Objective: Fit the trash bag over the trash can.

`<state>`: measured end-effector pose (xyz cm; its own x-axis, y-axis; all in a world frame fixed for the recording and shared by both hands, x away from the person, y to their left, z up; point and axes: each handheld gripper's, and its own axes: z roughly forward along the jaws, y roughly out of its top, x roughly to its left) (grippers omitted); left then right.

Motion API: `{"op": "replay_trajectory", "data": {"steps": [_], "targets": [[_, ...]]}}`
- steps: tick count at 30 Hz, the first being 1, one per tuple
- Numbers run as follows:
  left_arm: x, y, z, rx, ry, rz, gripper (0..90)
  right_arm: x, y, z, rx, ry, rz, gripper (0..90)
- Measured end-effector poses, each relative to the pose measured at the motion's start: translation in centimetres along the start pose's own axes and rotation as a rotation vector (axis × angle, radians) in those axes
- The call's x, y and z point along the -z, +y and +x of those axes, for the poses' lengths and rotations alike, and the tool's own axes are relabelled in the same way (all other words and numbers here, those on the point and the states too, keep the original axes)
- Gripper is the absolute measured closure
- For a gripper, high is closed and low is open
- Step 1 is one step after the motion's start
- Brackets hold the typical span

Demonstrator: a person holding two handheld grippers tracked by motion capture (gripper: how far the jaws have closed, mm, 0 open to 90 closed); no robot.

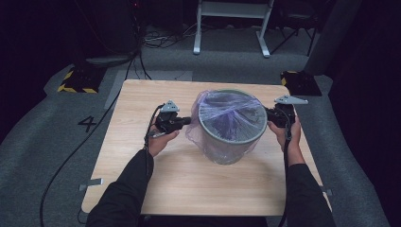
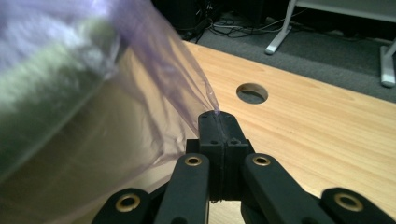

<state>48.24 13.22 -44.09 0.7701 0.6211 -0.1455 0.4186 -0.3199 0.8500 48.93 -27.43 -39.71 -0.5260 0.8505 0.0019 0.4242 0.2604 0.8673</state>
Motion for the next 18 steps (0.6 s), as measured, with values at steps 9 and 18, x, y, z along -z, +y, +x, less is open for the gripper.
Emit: {"op": "replay_trajectory", "data": {"steps": [9, 18], "targets": [[-1.8, -0.6, 0.5, 0.067, -0.049, 0.031, 89.9, -1.0, -0.4, 0.1, -0.025, 0.053, 0.041, 90.0], [-2.2, 0.0, 0.6, 0.063, 0.031, 0.038, 89.7, -1.4, 0.0, 0.4, -0.005, 0.023, 0.069, 90.0]]}}
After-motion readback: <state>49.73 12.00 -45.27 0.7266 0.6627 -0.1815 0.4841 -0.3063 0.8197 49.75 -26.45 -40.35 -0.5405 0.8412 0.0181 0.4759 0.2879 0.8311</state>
